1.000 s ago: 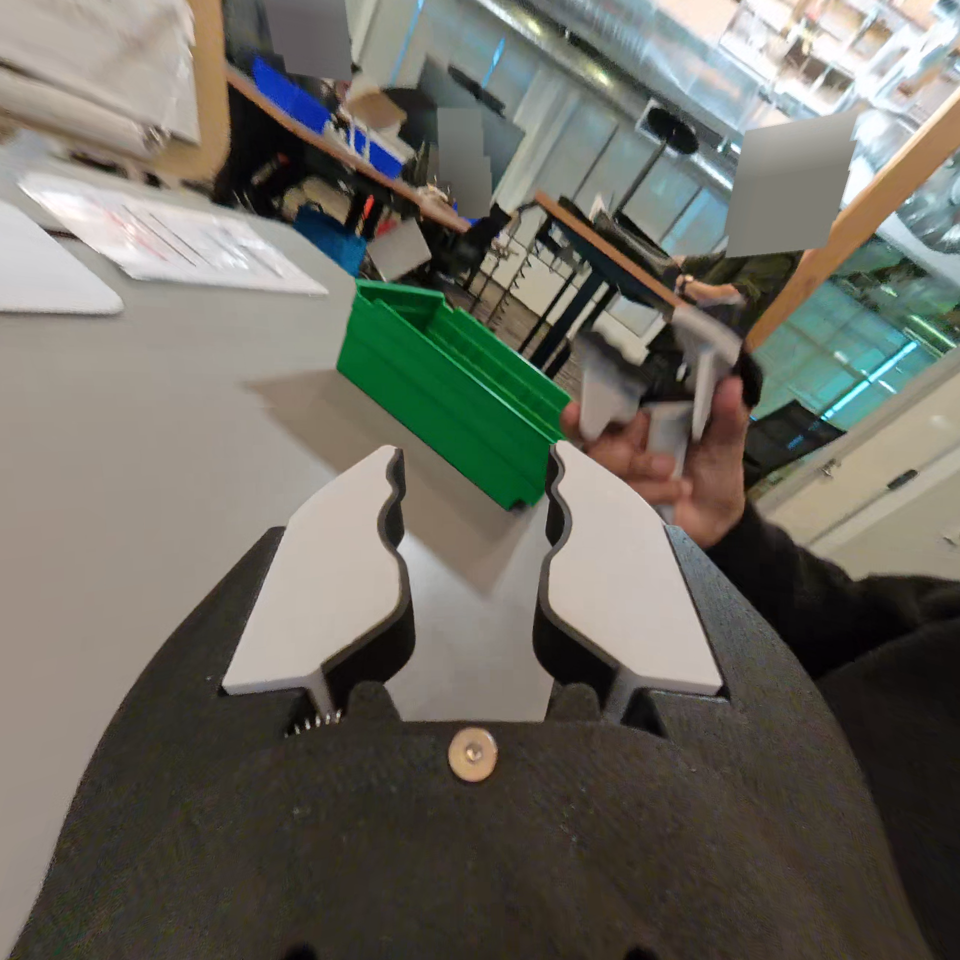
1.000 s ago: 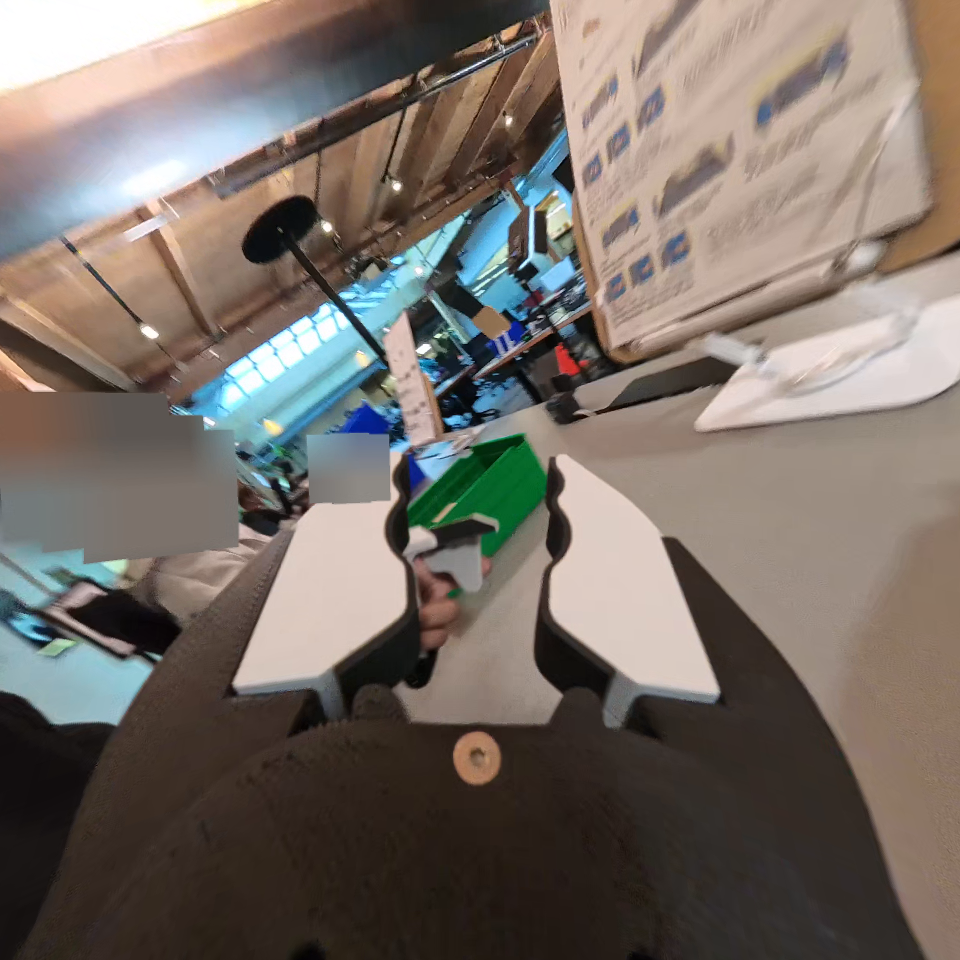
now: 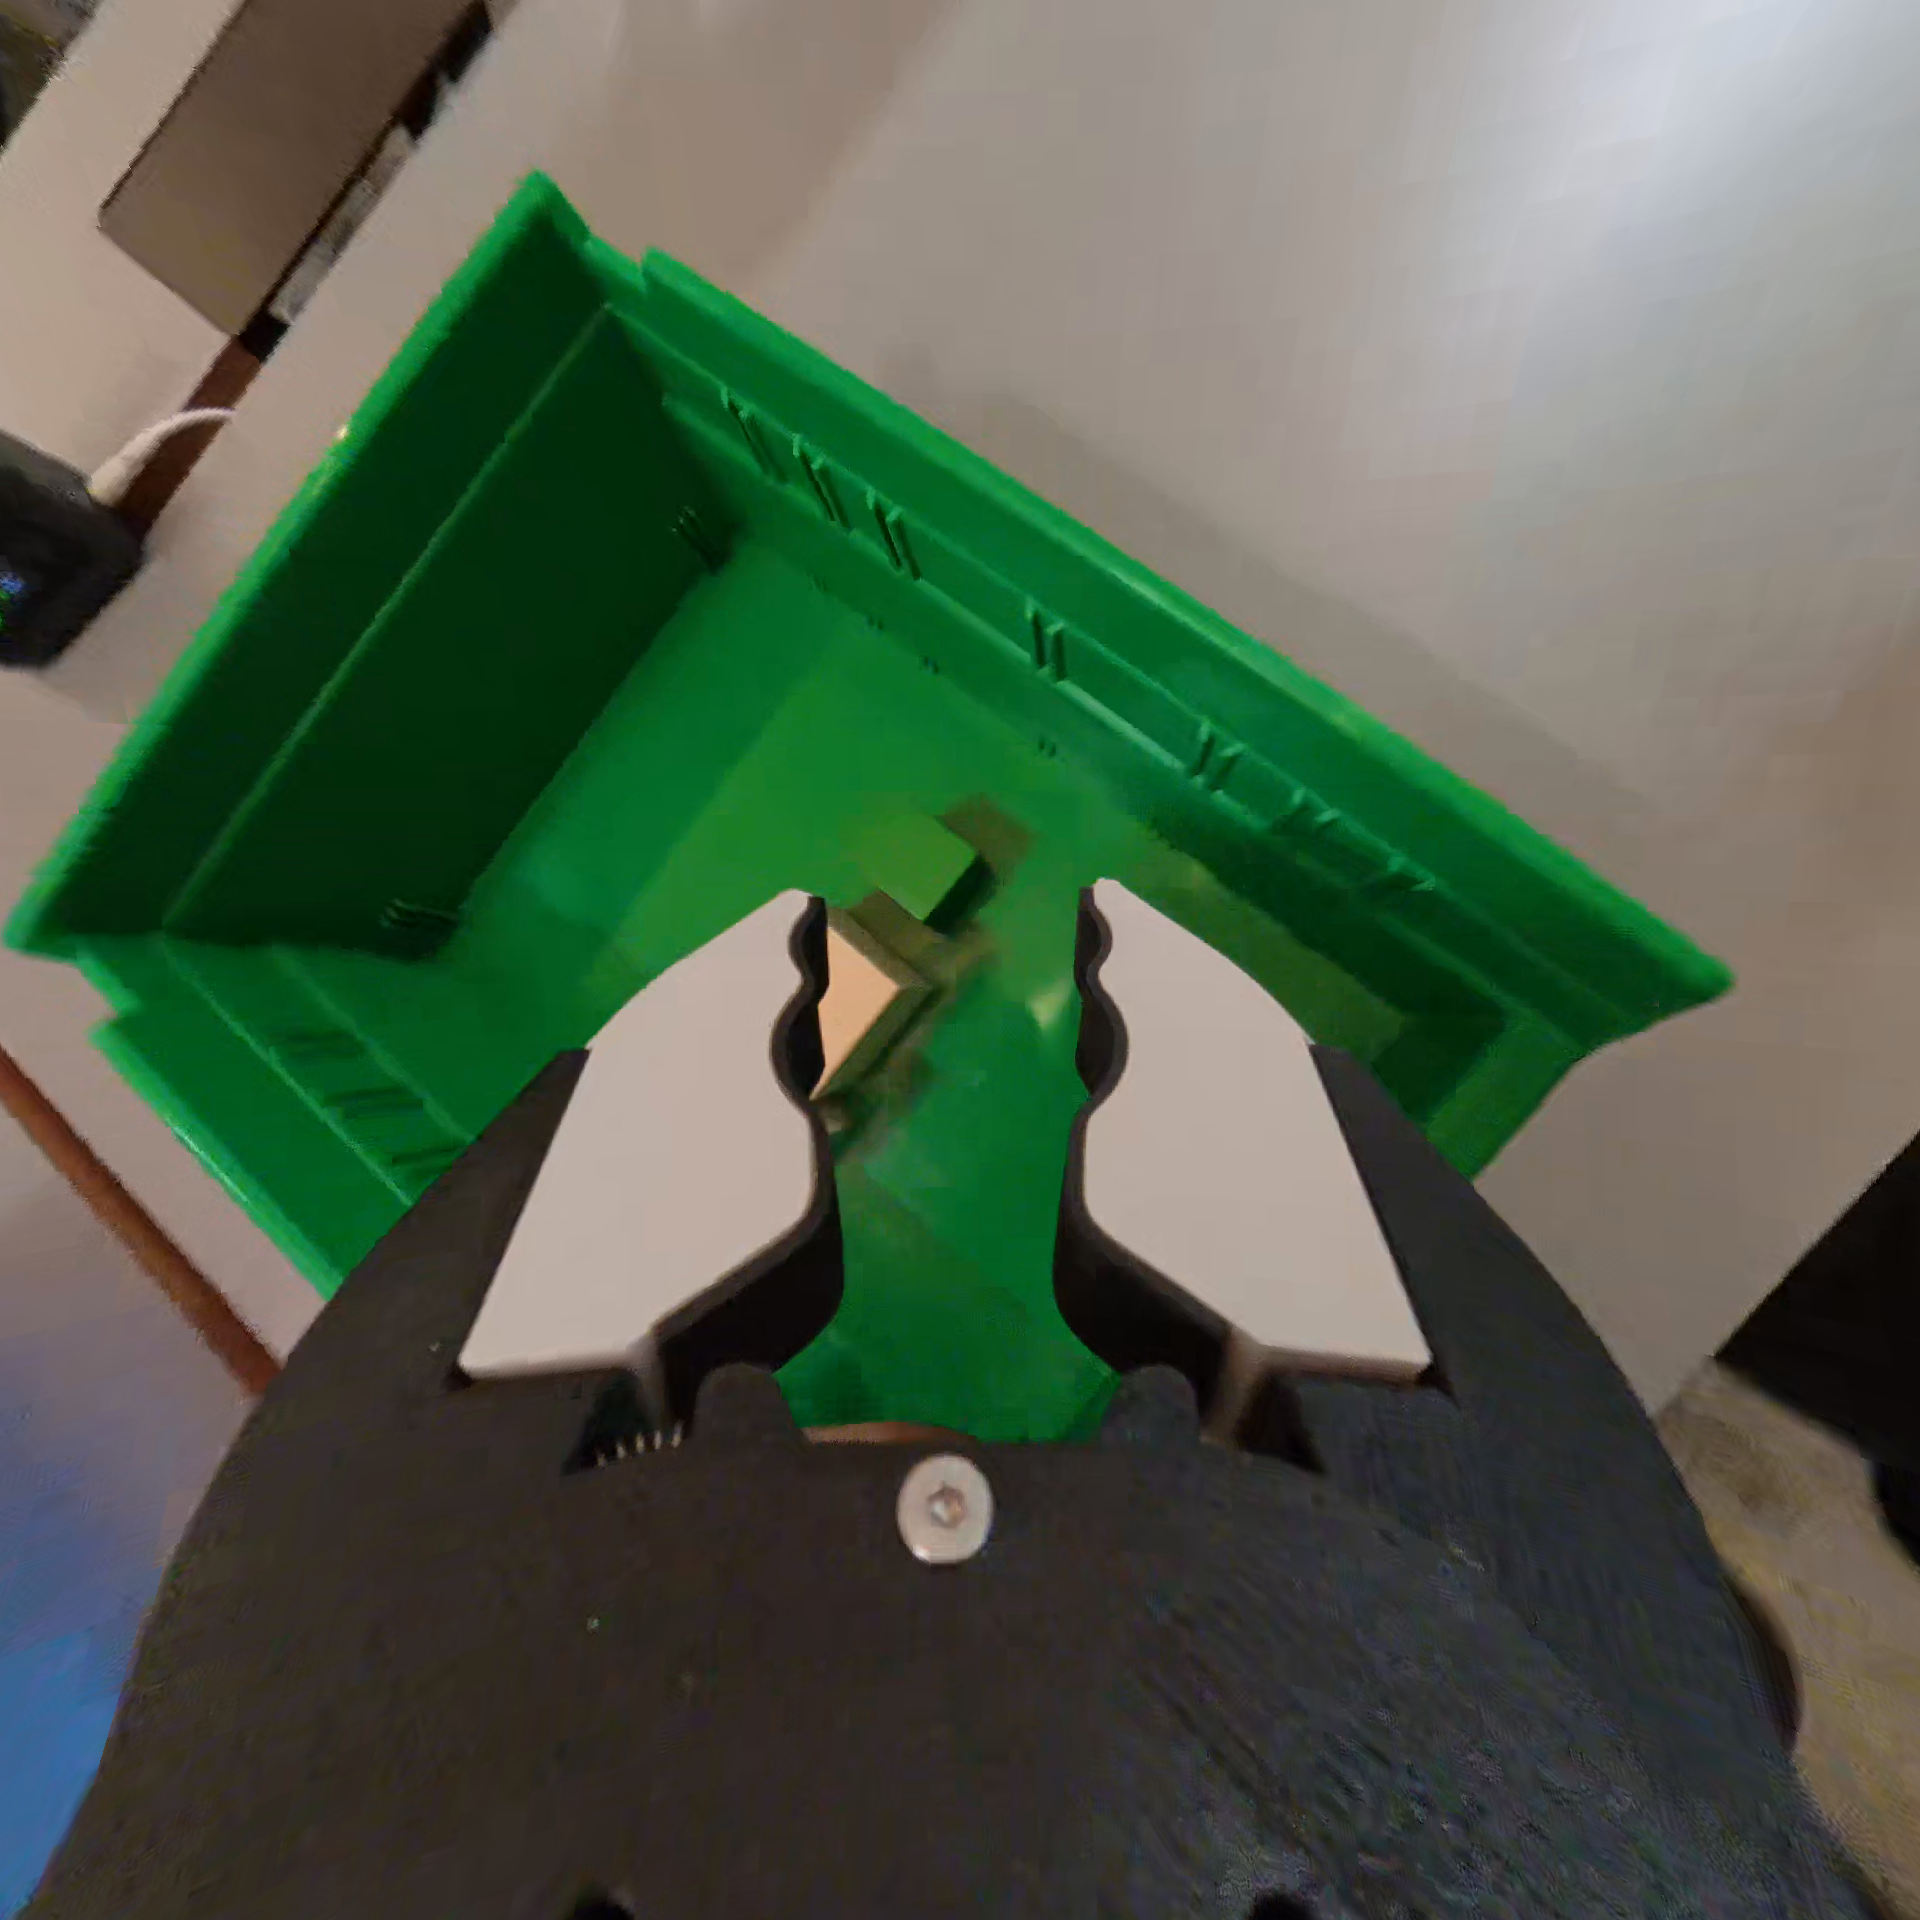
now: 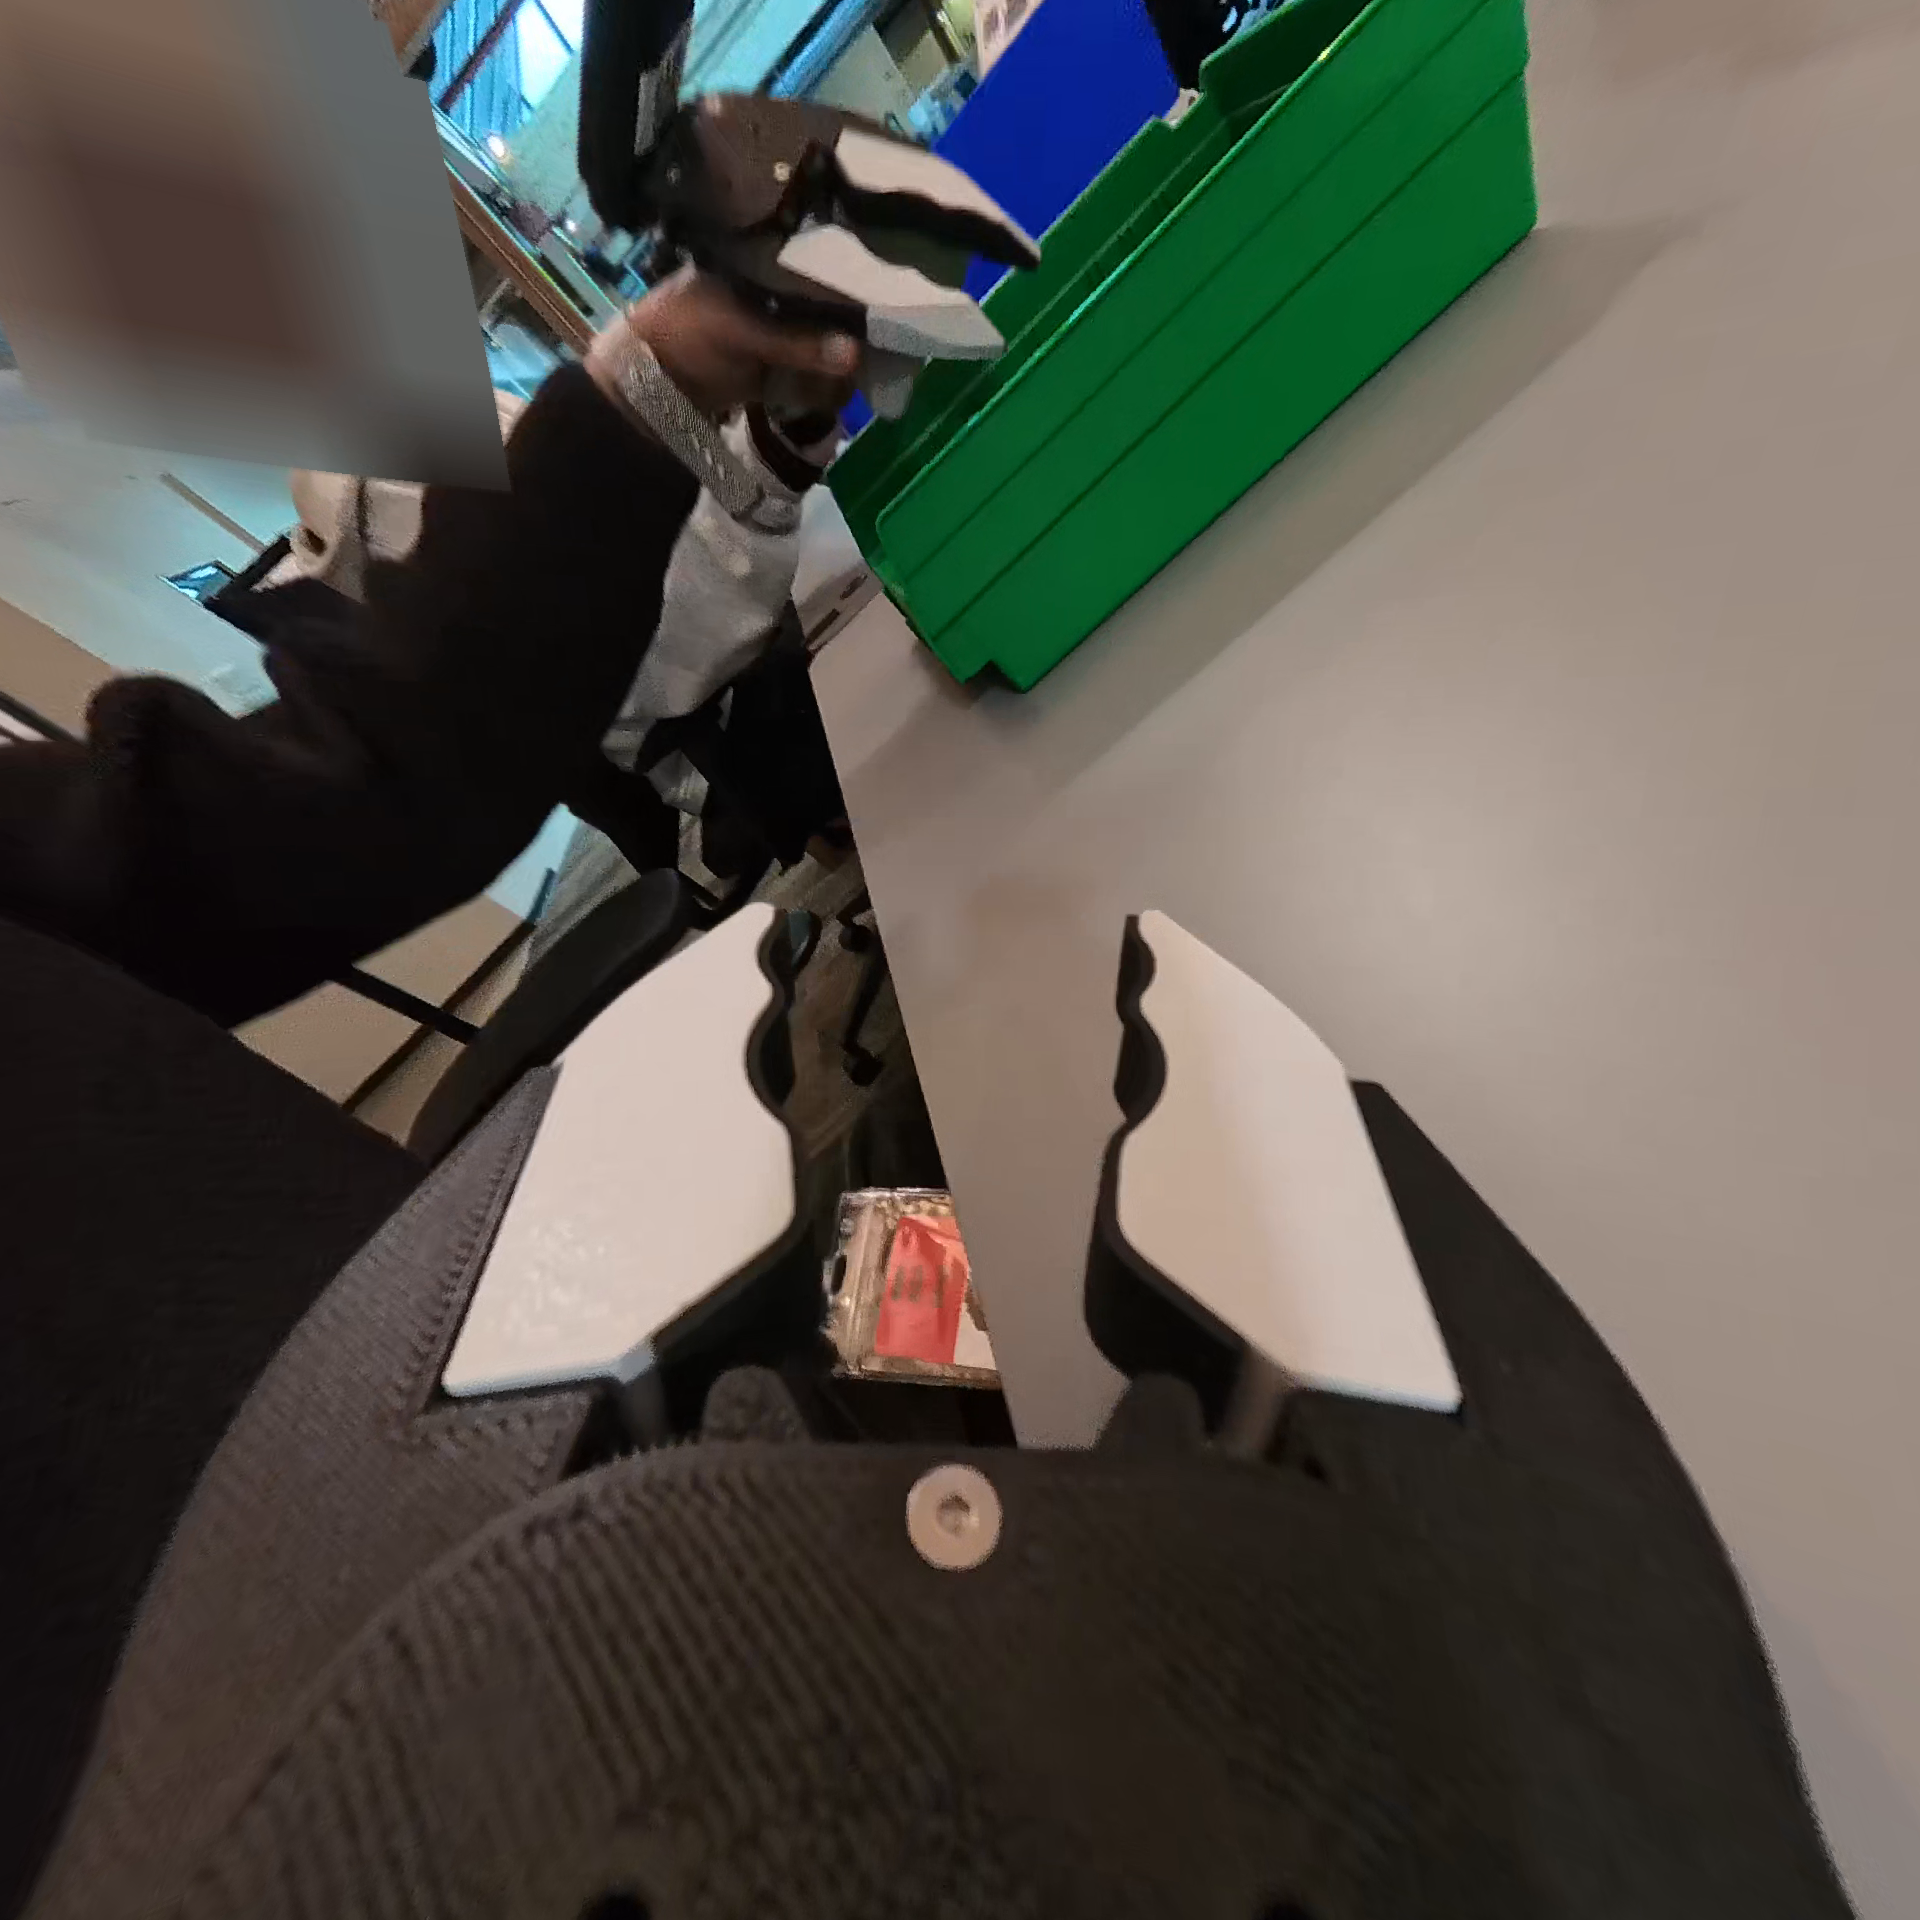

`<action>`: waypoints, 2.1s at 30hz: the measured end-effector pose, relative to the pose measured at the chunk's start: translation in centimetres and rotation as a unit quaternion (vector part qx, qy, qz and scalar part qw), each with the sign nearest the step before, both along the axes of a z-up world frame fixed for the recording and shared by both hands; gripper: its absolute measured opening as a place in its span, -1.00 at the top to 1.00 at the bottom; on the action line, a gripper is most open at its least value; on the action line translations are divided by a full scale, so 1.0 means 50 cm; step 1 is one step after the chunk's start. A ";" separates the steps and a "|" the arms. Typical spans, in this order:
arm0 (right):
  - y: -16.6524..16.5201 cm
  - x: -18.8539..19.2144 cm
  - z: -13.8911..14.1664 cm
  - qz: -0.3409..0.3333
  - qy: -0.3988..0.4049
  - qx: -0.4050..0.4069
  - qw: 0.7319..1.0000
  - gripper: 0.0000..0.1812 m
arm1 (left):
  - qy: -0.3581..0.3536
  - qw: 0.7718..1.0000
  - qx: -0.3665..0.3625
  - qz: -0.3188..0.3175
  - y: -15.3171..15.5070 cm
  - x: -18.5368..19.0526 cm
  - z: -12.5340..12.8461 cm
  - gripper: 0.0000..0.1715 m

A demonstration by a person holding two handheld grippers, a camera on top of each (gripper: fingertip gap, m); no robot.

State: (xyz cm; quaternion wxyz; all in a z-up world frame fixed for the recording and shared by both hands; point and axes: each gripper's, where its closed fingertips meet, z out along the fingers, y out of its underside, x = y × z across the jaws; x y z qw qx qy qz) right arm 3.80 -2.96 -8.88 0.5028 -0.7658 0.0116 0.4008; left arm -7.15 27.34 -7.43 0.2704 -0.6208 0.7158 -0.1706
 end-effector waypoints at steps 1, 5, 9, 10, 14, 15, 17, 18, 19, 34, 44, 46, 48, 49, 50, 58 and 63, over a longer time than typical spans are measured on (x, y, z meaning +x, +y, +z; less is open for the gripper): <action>0.000 0.002 -0.005 -0.002 -0.008 -0.003 1.000 0.33 | 0.033 0.999 0.014 -0.019 0.005 0.007 -0.012 0.46; 0.000 0.012 -0.015 -0.012 -0.023 -0.009 1.000 0.33 | 0.183 0.977 0.063 -0.085 0.028 0.011 -0.084 0.44; -0.007 0.025 -0.014 -0.025 -0.015 -0.011 1.000 0.34 | 0.247 0.957 0.076 -0.131 0.037 0.021 -0.131 0.49; -0.010 0.029 -0.015 -0.029 -0.013 -0.012 0.999 0.34 | 0.254 0.954 0.079 -0.137 0.040 0.024 -0.137 0.49; -0.017 0.050 -0.009 -0.050 -0.001 -0.007 0.999 0.35 | 0.279 0.944 0.086 -0.156 0.048 0.030 -0.154 0.54; -0.019 0.055 -0.008 -0.053 0.003 -0.007 0.999 0.37 | 0.285 0.941 0.086 -0.160 0.048 0.030 -0.158 0.58; -0.021 0.063 -0.006 -0.059 0.012 -0.006 0.998 0.37 | 0.296 0.936 0.092 -0.166 0.050 0.028 -0.164 0.61; -0.021 0.067 -0.005 -0.061 0.016 -0.006 0.998 0.37 | 0.301 0.934 0.094 -0.168 0.051 0.027 -0.166 0.64; -0.022 0.070 -0.004 -0.063 0.021 -0.005 0.998 0.38 | 0.302 0.933 0.094 -0.170 0.051 0.027 -0.168 0.65; -0.021 0.066 0.033 -0.056 0.038 0.026 0.997 0.36 | -0.023 0.998 0.017 -0.063 0.036 0.098 0.096 0.68; -0.030 0.103 0.120 -0.088 0.024 0.127 0.988 0.34 | -0.256 0.880 -0.399 -0.035 -0.378 0.241 0.249 0.68; -0.037 0.113 0.129 -0.091 0.025 0.137 0.986 0.33 | -0.251 0.842 -0.475 -0.052 -0.482 0.273 0.222 0.68; -0.044 0.126 0.137 -0.092 0.042 0.140 0.985 0.33 | -0.235 0.809 -0.535 -0.067 -0.567 0.304 0.181 0.69; -0.047 0.136 0.140 -0.095 0.052 0.141 0.984 0.35 | -0.231 0.797 -0.554 -0.068 -0.597 0.320 0.157 0.69; -0.048 0.149 0.140 -0.103 0.064 0.138 0.983 0.37 | -0.231 0.785 -0.571 -0.066 -0.618 0.335 0.135 0.68; -0.052 0.215 0.089 -0.131 0.189 0.053 0.972 0.40 | -0.216 0.742 -0.628 -0.090 -0.658 0.353 0.056 0.68; -0.046 0.174 0.066 -0.116 0.137 0.034 0.983 0.44 | -0.216 0.736 -0.634 -0.102 -0.659 0.349 0.048 0.68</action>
